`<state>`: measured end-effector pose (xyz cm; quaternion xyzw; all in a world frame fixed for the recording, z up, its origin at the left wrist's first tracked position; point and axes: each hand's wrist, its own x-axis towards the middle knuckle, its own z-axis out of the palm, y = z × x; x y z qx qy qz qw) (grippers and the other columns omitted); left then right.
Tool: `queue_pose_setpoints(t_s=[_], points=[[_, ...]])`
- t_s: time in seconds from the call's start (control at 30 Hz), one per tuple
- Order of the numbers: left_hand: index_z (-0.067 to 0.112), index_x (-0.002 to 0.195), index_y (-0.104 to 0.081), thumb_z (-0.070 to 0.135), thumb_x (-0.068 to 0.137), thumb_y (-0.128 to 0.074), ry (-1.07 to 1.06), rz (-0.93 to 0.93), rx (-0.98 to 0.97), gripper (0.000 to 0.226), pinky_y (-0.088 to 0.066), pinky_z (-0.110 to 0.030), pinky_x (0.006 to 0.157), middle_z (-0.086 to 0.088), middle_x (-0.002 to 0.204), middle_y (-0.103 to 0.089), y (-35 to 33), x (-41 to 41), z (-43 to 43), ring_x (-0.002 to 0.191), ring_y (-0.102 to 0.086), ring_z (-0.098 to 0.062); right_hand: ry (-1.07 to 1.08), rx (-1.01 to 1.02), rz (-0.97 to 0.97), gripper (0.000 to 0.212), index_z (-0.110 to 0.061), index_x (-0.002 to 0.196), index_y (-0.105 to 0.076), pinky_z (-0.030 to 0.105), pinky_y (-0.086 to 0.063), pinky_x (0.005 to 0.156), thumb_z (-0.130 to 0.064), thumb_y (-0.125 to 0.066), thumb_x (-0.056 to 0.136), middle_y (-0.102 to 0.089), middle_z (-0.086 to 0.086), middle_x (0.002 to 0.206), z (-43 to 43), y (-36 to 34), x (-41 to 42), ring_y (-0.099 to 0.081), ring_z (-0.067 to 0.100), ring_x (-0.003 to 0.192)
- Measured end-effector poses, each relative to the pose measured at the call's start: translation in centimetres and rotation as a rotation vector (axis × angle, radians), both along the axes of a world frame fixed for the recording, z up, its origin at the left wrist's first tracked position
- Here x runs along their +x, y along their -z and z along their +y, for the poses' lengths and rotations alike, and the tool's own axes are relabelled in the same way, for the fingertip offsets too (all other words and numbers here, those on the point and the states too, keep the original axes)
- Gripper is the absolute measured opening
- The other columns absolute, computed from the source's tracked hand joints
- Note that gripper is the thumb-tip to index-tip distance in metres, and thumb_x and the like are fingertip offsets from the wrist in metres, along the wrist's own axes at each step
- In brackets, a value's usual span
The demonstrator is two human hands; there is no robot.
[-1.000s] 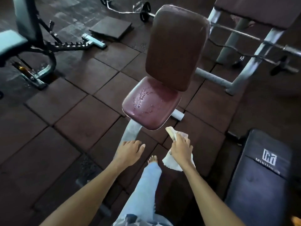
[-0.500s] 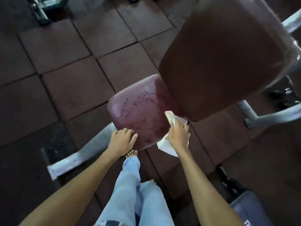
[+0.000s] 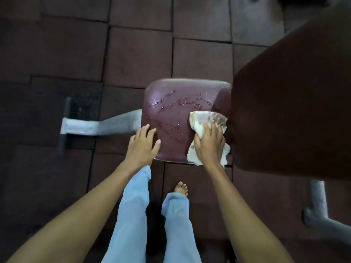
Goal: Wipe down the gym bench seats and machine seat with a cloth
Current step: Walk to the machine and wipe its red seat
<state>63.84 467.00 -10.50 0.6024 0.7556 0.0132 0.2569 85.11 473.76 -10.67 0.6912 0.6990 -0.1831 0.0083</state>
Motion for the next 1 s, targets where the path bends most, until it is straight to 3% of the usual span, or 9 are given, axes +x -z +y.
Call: queue_pose_setpoints(t_s=[0.17,0.27,0.4,0.53,0.77,0.87,1.0], points=[[0.008,0.136,-0.046,0.033,0.092,-0.054,-0.072,-0.016,0.117,0.051,-0.036,-0.050,0.103,-0.017,0.147,-0.038,1.4,0.7,-0.2,0.136,-0.035,-0.032,0.048,0.130,-0.006,0.065,-0.024,0.143,-0.041,0.049,-0.017,0.116,-0.050,-0.056,0.085,-0.025,0.009,0.157,-0.3,0.9,0.5,-0.015,0.032,0.145],[0.007,0.136,-0.046,0.033,0.091,-0.052,-0.091,-0.013,0.199,0.052,-0.038,-0.050,0.102,-0.019,0.143,-0.040,2.7,0.5,-0.2,0.132,-0.039,-0.035,0.048,0.103,-0.014,0.067,-0.032,0.147,-0.034,0.046,-0.018,0.116,-0.055,-0.051,0.087,-0.017,0.010,0.160,-0.1,1.8,0.1,-0.011,0.032,0.146],[0.004,0.137,-0.044,0.037,0.090,-0.043,-0.140,-0.040,0.285,0.057,-0.035,-0.047,0.106,-0.020,0.142,-0.039,4.5,0.3,0.1,0.135,-0.034,-0.033,0.038,0.178,-0.004,0.050,-0.034,0.137,-0.049,0.045,-0.032,0.108,-0.041,-0.053,0.088,-0.030,0.008,0.156,-1.1,2.5,0.2,-0.027,0.032,0.141],[0.003,0.134,-0.045,0.032,0.090,-0.045,-0.181,-0.062,0.403,0.053,-0.035,-0.047,0.107,-0.022,0.137,-0.040,5.7,0.4,1.0,0.132,-0.035,-0.034,-0.040,0.163,-0.034,0.053,-0.029,0.138,-0.049,0.044,-0.035,0.106,-0.033,-0.056,0.086,-0.025,0.008,0.157,-1.7,2.7,2.0,-0.026,0.032,0.141],[0.011,0.133,-0.050,0.027,0.086,-0.051,-0.300,-0.152,0.554,0.050,-0.029,-0.043,0.111,-0.020,0.133,-0.041,7.6,0.7,1.7,0.125,-0.035,-0.032,0.198,0.174,-0.037,0.052,-0.028,0.140,-0.046,0.046,-0.034,0.104,-0.037,-0.051,0.089,-0.022,0.013,0.158,6.2,3.5,-3.4,-0.023,0.035,0.141],[0.011,0.133,-0.051,0.024,0.083,-0.054,-0.293,-0.142,0.596,0.052,-0.029,-0.043,0.111,-0.020,0.133,-0.042,8.0,0.5,1.8,0.124,-0.037,-0.033,0.026,0.244,-0.126,0.048,-0.029,0.139,-0.047,0.043,-0.037,0.103,-0.041,-0.046,0.092,-0.029,0.013,0.155,5.0,3.7,-3.6,-0.031,0.035,0.138],[0.011,0.133,-0.051,0.024,0.081,-0.054,-0.290,-0.121,0.604,0.054,-0.027,-0.040,0.112,-0.018,0.135,-0.041,8.0,0.7,2.0,0.125,-0.035,-0.032,-0.265,0.263,-0.075,0.046,-0.025,0.136,-0.051,0.042,-0.035,0.108,-0.040,-0.047,0.093,-0.033,0.016,0.153,0.3,3.3,1.0,-0.032,0.036,0.137]])
